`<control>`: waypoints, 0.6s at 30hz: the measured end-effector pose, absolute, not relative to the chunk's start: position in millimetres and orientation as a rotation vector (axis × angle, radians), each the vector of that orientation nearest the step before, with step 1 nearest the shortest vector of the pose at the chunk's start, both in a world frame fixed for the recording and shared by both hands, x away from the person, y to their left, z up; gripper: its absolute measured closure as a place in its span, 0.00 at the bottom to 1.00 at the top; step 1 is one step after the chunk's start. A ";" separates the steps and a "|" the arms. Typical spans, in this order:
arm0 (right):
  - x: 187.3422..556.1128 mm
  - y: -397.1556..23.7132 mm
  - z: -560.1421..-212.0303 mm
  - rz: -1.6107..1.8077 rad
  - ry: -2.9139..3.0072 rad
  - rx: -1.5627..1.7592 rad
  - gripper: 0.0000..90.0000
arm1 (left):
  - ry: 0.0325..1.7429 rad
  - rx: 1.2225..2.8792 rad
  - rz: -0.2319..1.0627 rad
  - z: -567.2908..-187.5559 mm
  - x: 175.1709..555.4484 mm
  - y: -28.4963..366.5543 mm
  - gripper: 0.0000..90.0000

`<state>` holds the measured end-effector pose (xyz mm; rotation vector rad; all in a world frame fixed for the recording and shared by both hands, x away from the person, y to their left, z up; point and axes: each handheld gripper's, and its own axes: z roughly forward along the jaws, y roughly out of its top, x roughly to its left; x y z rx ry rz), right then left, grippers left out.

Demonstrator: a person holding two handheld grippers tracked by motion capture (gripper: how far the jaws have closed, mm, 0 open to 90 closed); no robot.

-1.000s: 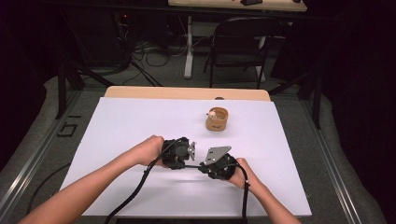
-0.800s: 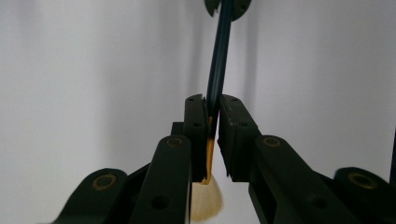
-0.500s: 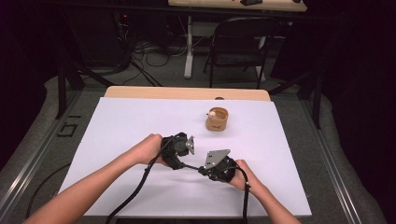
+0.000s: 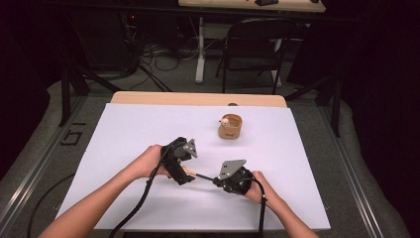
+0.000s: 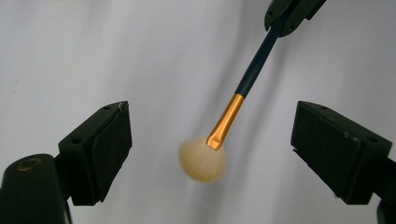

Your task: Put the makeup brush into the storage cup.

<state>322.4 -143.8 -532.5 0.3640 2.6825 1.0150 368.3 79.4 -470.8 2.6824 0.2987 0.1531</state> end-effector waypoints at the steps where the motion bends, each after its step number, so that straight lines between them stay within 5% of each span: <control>1: 322.7 -144.0 -532.4 1.016 2.679 0.363 0.94 | 0.328 2.666 0.163 -473.0 367.4 83.8 0.13; 18: 322.5 -149.3 -530.9 1.029 2.638 0.418 0.95 | 0.469 2.564 0.217 -487.5 362.5 111.2 0.00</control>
